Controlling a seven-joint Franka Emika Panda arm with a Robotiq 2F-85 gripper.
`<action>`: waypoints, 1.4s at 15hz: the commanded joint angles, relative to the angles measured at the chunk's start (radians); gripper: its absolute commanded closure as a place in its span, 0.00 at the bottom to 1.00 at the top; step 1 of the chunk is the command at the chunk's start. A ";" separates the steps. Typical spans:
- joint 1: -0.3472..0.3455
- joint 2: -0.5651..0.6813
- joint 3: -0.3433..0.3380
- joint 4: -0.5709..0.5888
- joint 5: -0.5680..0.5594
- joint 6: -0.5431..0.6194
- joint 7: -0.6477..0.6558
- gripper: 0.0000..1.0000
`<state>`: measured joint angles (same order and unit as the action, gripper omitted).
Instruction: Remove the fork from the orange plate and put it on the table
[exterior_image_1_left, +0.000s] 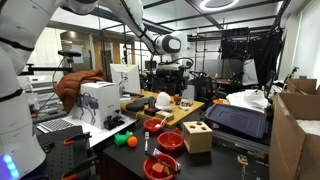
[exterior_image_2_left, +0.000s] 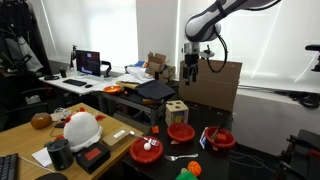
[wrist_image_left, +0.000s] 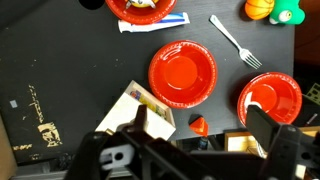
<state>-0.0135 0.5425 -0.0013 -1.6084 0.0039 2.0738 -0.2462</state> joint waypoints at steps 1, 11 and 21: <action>-0.011 0.000 0.013 0.003 -0.008 -0.003 0.005 0.00; 0.002 0.064 0.012 0.077 -0.015 -0.007 0.030 0.00; 0.092 0.379 0.114 0.343 -0.017 -0.028 -0.008 0.00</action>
<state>0.0463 0.8266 0.1009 -1.3756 0.0048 2.0743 -0.2477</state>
